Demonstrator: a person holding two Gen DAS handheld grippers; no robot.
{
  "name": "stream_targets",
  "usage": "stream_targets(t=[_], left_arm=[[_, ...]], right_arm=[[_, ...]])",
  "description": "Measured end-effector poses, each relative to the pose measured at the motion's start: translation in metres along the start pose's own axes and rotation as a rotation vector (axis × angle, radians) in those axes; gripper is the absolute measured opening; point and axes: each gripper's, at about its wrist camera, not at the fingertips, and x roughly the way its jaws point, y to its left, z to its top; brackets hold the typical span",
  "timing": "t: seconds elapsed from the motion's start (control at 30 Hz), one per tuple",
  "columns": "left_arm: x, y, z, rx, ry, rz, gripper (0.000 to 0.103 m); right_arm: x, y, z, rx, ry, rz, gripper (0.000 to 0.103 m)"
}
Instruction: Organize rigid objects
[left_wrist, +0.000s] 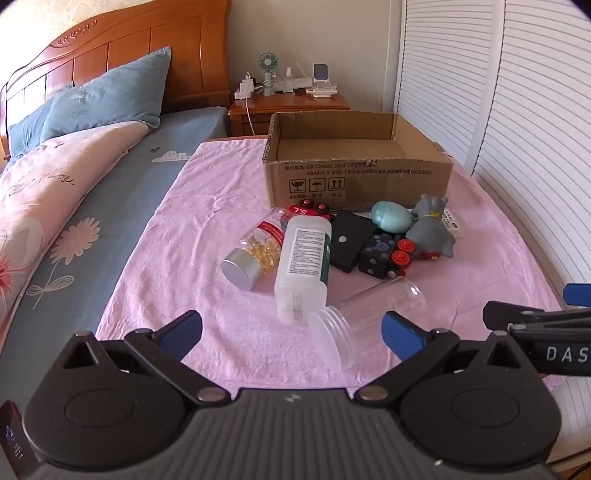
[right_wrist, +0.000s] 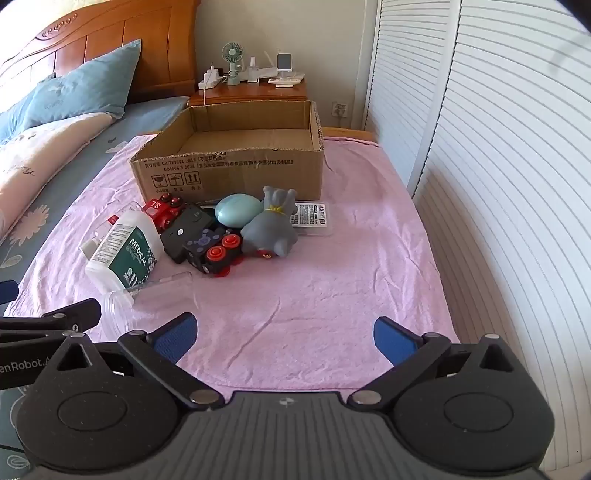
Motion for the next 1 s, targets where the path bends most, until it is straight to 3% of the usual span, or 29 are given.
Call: stream_targets(t=[1.0], left_arm=[[-0.0001,-0.0016,0.0016,0.004,-0.001,0.005,0.102]], right_arm=[[-0.0041,-0.0011,0.0041,0.012,-0.008,0.018,0.103]])
